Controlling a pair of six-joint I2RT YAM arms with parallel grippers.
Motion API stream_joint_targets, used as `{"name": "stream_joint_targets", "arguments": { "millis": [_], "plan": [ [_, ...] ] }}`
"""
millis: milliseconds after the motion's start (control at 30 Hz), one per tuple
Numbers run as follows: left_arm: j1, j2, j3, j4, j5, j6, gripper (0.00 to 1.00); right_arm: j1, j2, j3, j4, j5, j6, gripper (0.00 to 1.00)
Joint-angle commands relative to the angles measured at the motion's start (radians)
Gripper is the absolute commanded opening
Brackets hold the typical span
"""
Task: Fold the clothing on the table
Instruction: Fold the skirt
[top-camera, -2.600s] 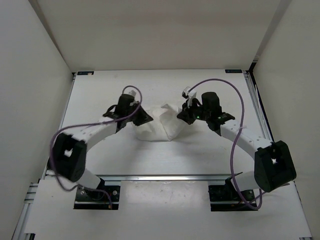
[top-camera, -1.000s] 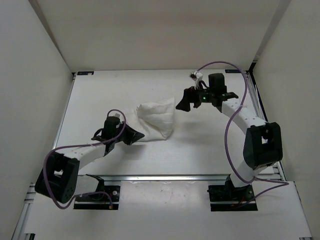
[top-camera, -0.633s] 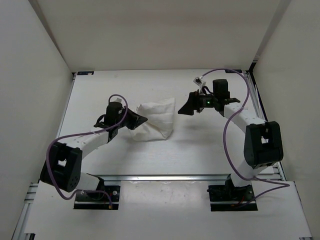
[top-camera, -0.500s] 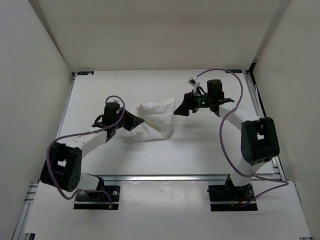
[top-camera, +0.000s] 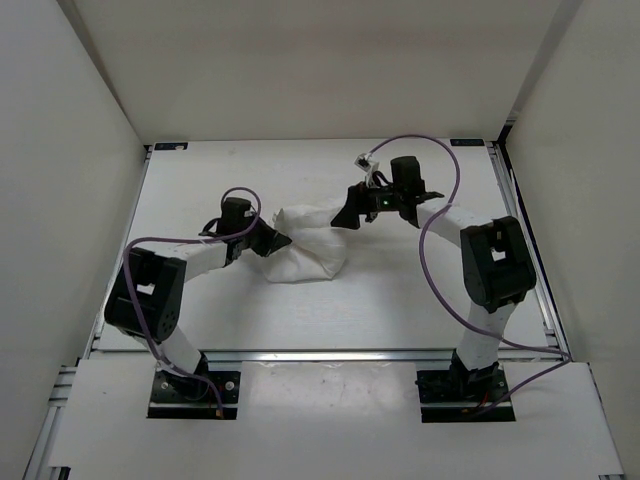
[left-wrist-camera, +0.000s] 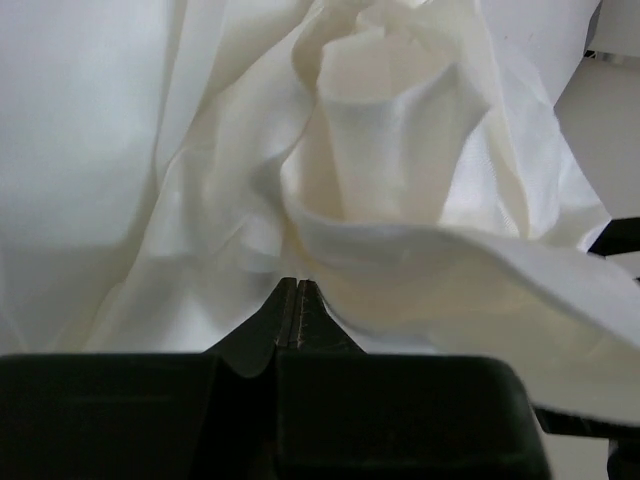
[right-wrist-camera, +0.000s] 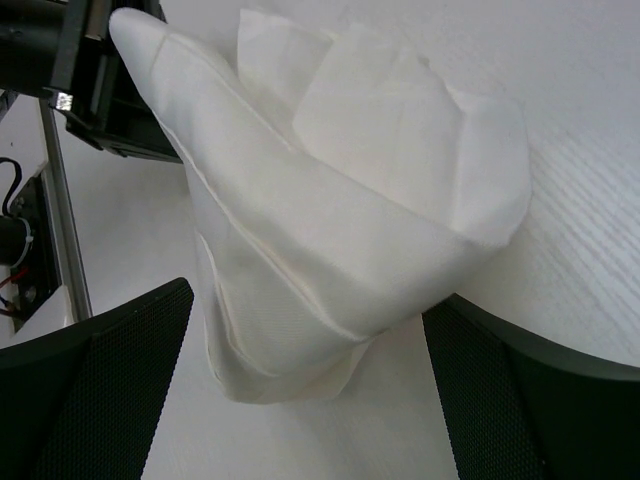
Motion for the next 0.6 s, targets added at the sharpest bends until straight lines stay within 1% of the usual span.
{"name": "stream_joint_targets", "arguments": {
  "millis": [0, 67, 167, 200, 300, 333, 367, 400, 467, 500, 567],
  "plan": [
    [0.007, 0.022, 0.082, 0.031, -0.017, 0.022, 0.00, 0.017, 0.010, 0.062, 0.046, 0.014, -0.032, 0.99],
    [0.007, 0.053, 0.146, 0.018, -0.013, 0.030, 0.00, 0.024, 0.010, 0.077, 0.036, 0.009, -0.054, 0.99],
    [0.002, 0.041, 0.185, 0.016, -0.007, 0.027, 0.00, 0.026, 0.016, 0.094, 0.025, 0.020, -0.058, 0.99],
    [0.001, 0.030, 0.174, 0.015, -0.002, 0.018, 0.00, 0.027, 0.013, 0.093, 0.016, 0.017, -0.063, 0.99],
    [-0.001, -0.016, 0.105, 0.094, 0.076, 0.013, 0.00, 0.030, 0.011, 0.103, 0.013, 0.017, -0.066, 0.99],
    [-0.001, -0.022, 0.084, 0.132, 0.099, 0.025, 0.08, 0.024, 0.013, 0.105, 0.007, 0.015, -0.074, 0.99],
    [0.002, -0.050, 0.058, 0.139, 0.107, 0.050, 0.46, 0.024, 0.017, 0.103, -0.004, 0.012, -0.077, 0.99],
    [0.005, -0.080, 0.035, 0.145, 0.107, 0.054, 0.98, 0.021, 0.013, 0.100, -0.001, 0.011, -0.072, 0.99],
    [0.010, -0.100, 0.039, 0.087, 0.108, 0.158, 0.99, 0.020, 0.014, 0.093, -0.006, 0.008, -0.075, 0.99],
    [0.021, -0.102, 0.065, 0.015, 0.110, 0.191, 0.98, 0.017, 0.016, 0.094, -0.009, 0.009, -0.077, 0.99],
    [0.039, -0.101, 0.099, -0.063, 0.108, 0.319, 0.99, 0.014, 0.019, 0.096, -0.015, -0.003, -0.075, 0.99]
  ]
}}
